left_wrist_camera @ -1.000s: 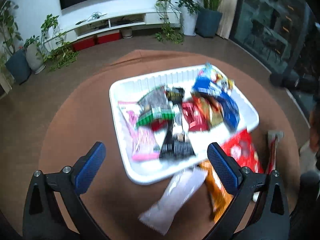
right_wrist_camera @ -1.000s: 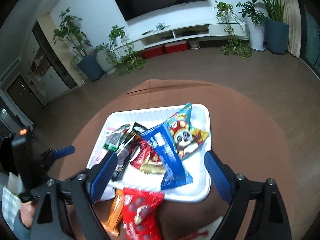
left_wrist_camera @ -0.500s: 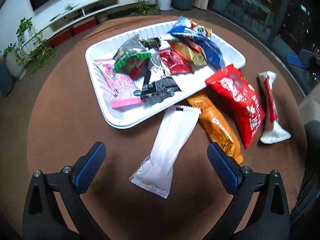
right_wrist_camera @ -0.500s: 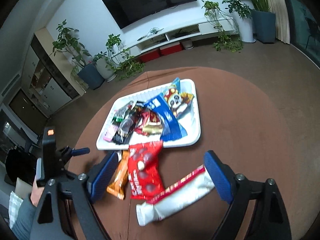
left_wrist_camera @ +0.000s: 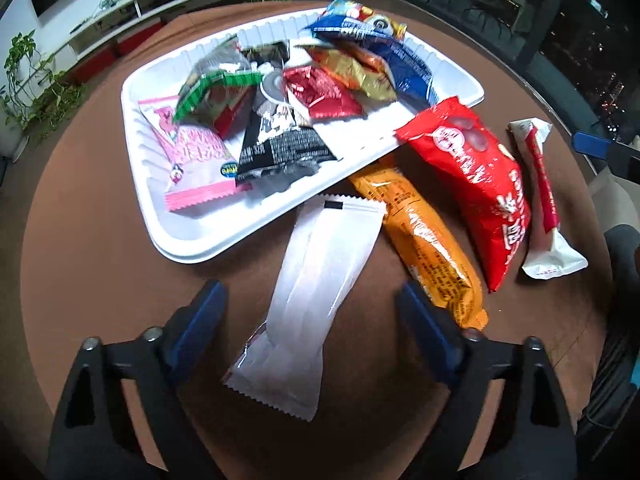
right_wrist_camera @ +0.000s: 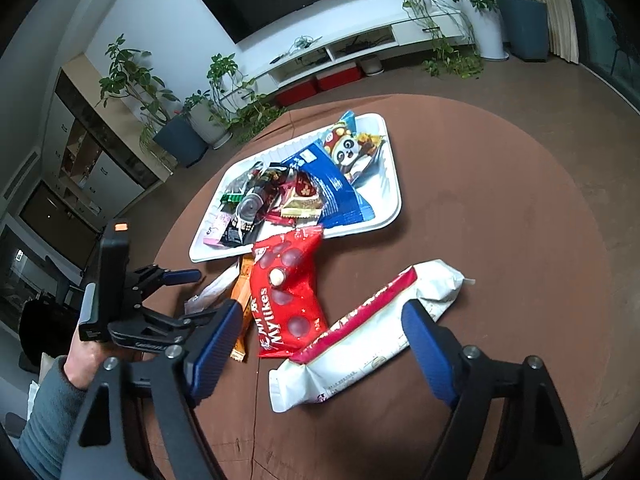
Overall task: Organize snacks
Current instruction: 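Move both open tools back toward the snacks beside the tray, then grasp the white wrapped bar with the left tool while the right tool grasps the white-red long packet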
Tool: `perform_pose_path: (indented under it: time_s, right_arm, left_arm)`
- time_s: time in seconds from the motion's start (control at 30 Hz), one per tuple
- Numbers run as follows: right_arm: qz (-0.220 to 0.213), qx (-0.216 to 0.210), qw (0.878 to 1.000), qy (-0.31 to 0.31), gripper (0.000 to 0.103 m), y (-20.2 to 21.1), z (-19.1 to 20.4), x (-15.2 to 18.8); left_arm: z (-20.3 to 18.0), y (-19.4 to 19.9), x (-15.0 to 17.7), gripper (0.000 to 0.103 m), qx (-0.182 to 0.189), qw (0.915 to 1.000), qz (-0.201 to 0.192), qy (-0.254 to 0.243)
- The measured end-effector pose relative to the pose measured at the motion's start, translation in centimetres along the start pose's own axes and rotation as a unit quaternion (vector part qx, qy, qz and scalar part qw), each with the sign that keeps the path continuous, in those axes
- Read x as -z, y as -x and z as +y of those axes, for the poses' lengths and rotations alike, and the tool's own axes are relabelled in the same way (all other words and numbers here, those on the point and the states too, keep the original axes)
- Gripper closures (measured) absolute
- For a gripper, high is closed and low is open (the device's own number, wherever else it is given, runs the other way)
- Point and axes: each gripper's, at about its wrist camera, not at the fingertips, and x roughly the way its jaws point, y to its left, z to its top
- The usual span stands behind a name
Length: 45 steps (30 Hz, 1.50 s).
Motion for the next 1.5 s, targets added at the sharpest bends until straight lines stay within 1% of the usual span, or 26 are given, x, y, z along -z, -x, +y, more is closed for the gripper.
perform_pose_path:
  time_s: [0.03, 0.1, 0.13, 0.2, 0.27, 0.33, 0.4, 0.47, 0.5, 0.7, 0.8, 0.97, 1.1, 1.27, 1.43, 1.5]
  right_arm:
    - [0.001, 0.0, 1.0, 0.001, 0.02, 0.0, 0.1, 0.1]
    - [0.003, 0.001, 1.0, 0.003, 0.02, -0.1, 0.1, 0.2]
    - [0.005, 0.001, 1.0, 0.003, 0.02, -0.2, 0.0, 0.3]
    - [0.009, 0.0, 1.0, 0.002, 0.022, -0.3, 0.1, 0.5]
    - [0.009, 0.003, 1.0, 0.002, 0.022, -0.3, 0.1, 0.6]
    - [0.01, 0.002, 1.0, 0.001, 0.022, -0.3, 0.1, 0.7]
    - [0.013, 0.005, 1.0, -0.004, 0.022, -0.4, 0.1, 0.8]
    - [0.013, 0.008, 1.0, -0.01, 0.023, -0.4, 0.0, 1.0]
    - [0.015, 0.009, 1.0, -0.016, 0.023, -0.4, -0.1, 1.1]
    - [0.03, 0.026, 0.999, -0.037, 0.023, -1.0, -0.6, 1.7]
    - [0.041, 0.036, 0.998, -0.043, 0.024, -1.6, -0.9, 1.9]
    - [0.065, 0.053, 0.995, -0.058, 0.03, -2.9, -1.5, 2.2]
    - [0.063, 0.059, 0.995, -0.058, 0.031, -3.2, -1.4, 1.8]
    - [0.07, 0.051, 0.993, -0.079, 0.031, -4.0, -1.6, 0.7]
    - [0.084, 0.058, 0.99, -0.095, 0.032, -5.0, -1.7, 0.4]
    - [0.085, 0.068, 0.99, -0.085, 0.031, -5.2, -1.5, 0.2]
  left_arm:
    - [0.0, 0.0, -0.1, 0.02, 0.001, 1.0, -0.001, 0.001]
    - [0.1, 0.1, -0.2, 0.029, -0.001, 1.0, -0.004, 0.003]
    - [0.1, 0.1, -0.3, 0.031, -0.003, 1.0, -0.004, 0.002]
    - [-0.1, 0.0, -0.4, 0.038, -0.01, 0.9999, -0.002, -0.002]
    - [-0.2, 0.1, -0.4, 0.043, -0.017, 0.9998, -0.002, -0.007]
    - [-0.2, 0.1, -0.6, 0.048, -0.015, 0.9999, -0.005, -0.003]
    - [-0.3, 0.1, -0.8, 0.059, -0.016, 0.9999, -0.004, -0.003]
    - [-0.8, 0.0, -1.2, 0.063, -0.02, 0.9998, 0.0, -0.009]
    - [-1.0, 0.0, -1.2, 0.067, -0.02, 0.9997, 0.001, -0.01]
    - [-2.0, -0.1, -1.5, 0.077, -0.023, 0.9997, 0.007, -0.01]
    - [-2.5, 0.0, -1.1, 0.079, -0.022, 0.9997, 0.004, -0.008]
    - [-3.0, 0.5, -0.2, 0.08, -0.008, 0.9999, -0.007, 0.002]
    - [-3.2, 1.0, 0.7, 0.081, 0.005, 0.9998, -0.017, 0.013]
    - [-3.9, 1.5, 1.7, 0.081, 0.013, 0.9995, -0.023, 0.017]
    - [-4.1, 2.2, 2.7, 0.081, 0.021, 0.9989, -0.031, 0.029]
    - [-4.0, 2.5, 3.1, 0.081, 0.024, 0.9985, -0.034, 0.034]
